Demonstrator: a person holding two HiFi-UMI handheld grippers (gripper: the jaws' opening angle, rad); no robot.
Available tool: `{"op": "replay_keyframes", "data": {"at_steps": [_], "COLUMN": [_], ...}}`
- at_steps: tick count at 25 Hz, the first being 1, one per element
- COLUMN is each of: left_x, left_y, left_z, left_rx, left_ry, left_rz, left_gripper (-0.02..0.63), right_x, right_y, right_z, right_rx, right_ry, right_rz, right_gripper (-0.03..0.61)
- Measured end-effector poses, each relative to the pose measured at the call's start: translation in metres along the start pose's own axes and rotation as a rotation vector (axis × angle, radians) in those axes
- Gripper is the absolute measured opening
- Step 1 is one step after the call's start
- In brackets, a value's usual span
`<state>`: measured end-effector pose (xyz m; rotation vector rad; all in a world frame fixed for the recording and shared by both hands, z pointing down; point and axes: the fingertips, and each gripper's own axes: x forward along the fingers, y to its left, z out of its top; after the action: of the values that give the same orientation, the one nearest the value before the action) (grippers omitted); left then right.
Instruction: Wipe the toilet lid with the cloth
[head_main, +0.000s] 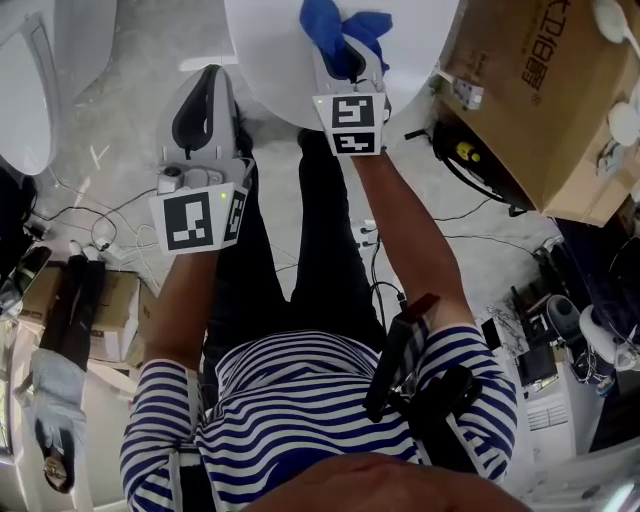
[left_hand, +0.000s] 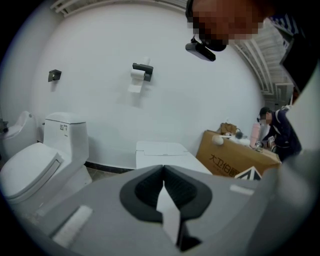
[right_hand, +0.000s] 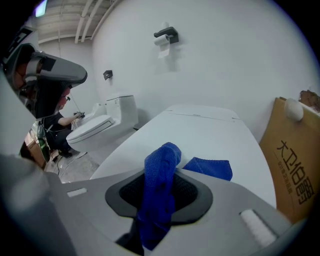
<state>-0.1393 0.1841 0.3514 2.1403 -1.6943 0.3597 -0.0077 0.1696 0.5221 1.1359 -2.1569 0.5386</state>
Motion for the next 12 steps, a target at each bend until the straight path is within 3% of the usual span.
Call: {"op": "replay_keyframes", "data": {"at_steps": [12], "left_x": [-0.034], "left_y": [0.058], "left_z": [-0.010], "left_rx": [-0.026], "left_ry": [0.009], "left_rz": [0.021], "left_gripper": [0.002], "right_x": [0.036], "right_y": [0.102], "right_z": [0.029], "right_rx": [-0.037], "right_ry": [-0.007], "right_rz": [0.095], "right_gripper": [0.115]}}
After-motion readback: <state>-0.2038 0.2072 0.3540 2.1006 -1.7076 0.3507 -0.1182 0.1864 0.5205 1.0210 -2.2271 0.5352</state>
